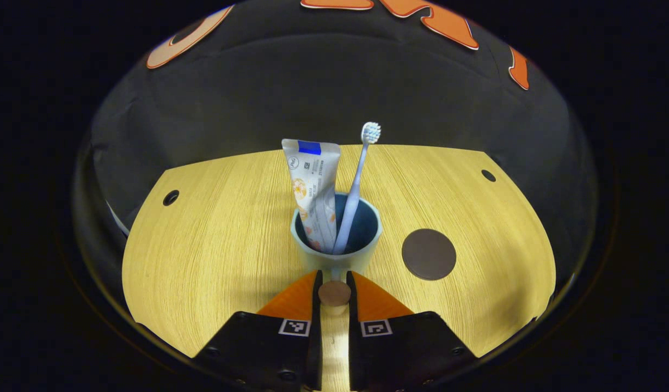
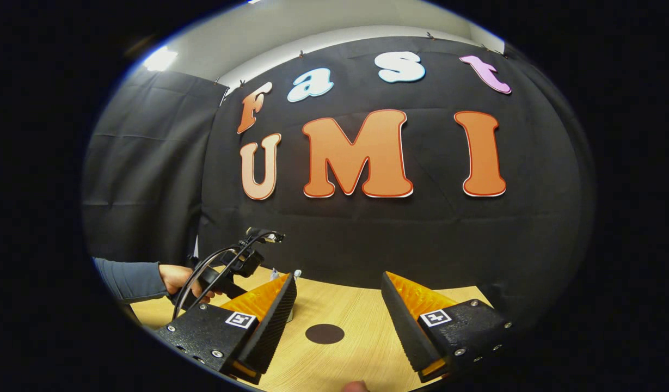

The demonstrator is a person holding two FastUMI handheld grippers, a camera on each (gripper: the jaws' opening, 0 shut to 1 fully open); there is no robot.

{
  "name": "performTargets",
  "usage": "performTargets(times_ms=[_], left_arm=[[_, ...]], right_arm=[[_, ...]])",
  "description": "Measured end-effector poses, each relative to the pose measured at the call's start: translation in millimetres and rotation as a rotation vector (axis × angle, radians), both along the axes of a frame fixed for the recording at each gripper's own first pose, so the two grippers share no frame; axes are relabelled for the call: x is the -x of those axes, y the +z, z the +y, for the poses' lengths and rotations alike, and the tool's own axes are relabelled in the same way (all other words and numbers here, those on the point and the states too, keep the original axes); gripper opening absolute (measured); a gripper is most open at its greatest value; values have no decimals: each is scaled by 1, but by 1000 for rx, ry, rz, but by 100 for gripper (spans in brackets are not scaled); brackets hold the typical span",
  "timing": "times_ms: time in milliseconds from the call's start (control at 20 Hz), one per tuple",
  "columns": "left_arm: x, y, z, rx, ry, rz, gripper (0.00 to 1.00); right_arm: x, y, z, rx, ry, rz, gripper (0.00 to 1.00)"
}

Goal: Put the toothbrush and toothpaste on the desktop into the cup, then pick up the cup and place it on the coaster on the desktop.

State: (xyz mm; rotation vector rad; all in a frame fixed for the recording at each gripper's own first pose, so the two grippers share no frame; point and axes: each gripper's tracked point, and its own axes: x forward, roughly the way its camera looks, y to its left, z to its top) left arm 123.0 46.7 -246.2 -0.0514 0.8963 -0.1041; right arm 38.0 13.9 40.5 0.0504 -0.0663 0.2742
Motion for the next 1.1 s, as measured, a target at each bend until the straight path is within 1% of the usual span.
performTargets(times_ms=[100, 200, 300, 450, 550, 650, 700, 750, 850, 1100], left_arm=[[-4, 9, 1, 1, -3, 17, 19], [-3, 7, 0, -6, -18, 19, 19], [-7, 2, 0, -16, -34, 30, 23], [-6, -8, -3, -21, -51, 48, 25], [-3, -24, -4, -12, -45, 93, 28], [-3, -37, -5, 5, -20, 119, 28], [-6, -29, -4, 6, -18, 88, 25], [-2, -28, -5, 0, -24, 96, 25], [-2, -21, -4, 0, -26, 90, 20], [2, -11, -1, 16, -6, 36, 17]], right_arm=[[1, 2, 2, 0, 5, -4, 94], [1, 0, 3, 2, 10, -1, 94], [1, -1, 6, 2, 16, 0, 94], [1, -7, 5, 17, 17, 4, 94], [0, -11, 8, 20, 21, 14, 94], [-4, -15, 6, 24, 15, 23, 94], [-5, -17, 5, 26, 12, 25, 94], [-6, -17, 5, 25, 13, 26, 94], [-7, -17, 3, 18, 12, 26, 94], [-5, -17, 4, 15, 10, 22, 94]])
